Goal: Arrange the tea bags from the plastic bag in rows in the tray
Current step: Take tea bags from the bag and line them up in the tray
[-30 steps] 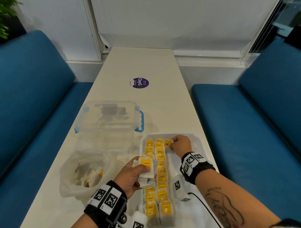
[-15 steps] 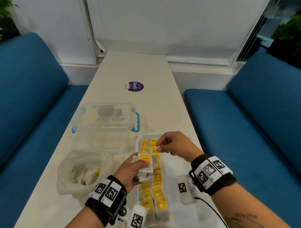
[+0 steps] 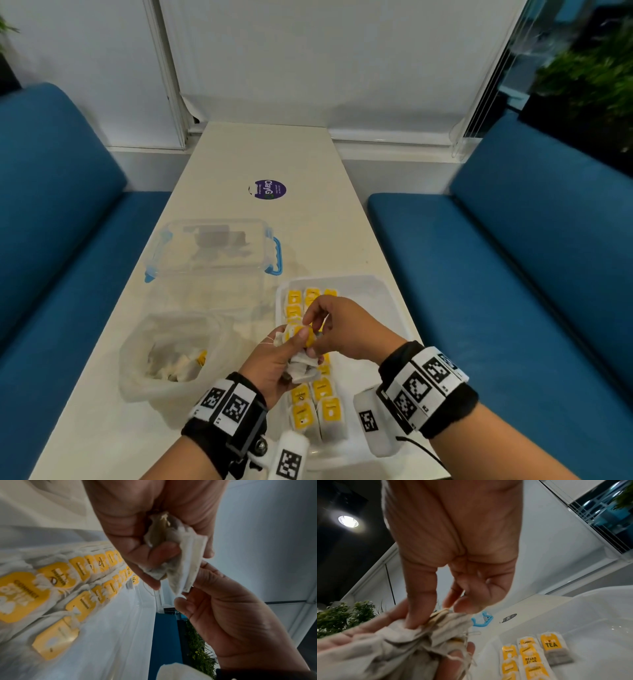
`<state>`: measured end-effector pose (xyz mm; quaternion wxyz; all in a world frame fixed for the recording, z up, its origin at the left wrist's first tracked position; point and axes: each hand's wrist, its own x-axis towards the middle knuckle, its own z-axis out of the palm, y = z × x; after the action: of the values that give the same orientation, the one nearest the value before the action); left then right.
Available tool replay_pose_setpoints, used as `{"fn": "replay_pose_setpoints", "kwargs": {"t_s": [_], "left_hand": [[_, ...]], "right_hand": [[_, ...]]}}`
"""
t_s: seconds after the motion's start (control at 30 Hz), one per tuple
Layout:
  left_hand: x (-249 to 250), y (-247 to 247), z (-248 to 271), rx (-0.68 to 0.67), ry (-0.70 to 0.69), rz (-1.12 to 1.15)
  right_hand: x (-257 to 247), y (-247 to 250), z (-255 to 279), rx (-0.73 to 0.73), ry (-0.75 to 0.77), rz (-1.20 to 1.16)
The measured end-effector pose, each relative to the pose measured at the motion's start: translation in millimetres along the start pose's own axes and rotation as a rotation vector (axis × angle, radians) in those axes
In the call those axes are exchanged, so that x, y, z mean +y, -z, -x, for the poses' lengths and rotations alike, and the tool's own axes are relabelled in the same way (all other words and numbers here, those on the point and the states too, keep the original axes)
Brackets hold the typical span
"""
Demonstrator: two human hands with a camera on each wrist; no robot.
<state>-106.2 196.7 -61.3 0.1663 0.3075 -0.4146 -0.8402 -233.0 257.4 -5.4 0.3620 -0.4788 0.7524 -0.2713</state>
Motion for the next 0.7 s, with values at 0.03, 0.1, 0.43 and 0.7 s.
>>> {"fn": "replay_pose_setpoints", "kwargs": {"t_s": [0.03, 0.1, 0.43, 0.7], "left_hand": [[-0.8, 0.6, 1.1, 0.0, -0.004, 0.002], [-1.9, 1.9, 2.9, -0.007, -0.017, 0.004], [-10.8, 5.5, 3.5, 0.034, -0.022, 0.04], [-3.3, 1.3, 1.0, 0.042, 0.013, 0.23]], "right_hand": [[-0.4, -0.5, 1.4, 0.0, -0.011, 0.007], [-0.9, -1.4, 3.1, 0.003, -0.018, 0.021], [5.8, -10.3, 11.8, 0.123, 0.027, -0.121], [12.7, -3.3, 12.9, 0.165, 0.038, -0.503]]}}
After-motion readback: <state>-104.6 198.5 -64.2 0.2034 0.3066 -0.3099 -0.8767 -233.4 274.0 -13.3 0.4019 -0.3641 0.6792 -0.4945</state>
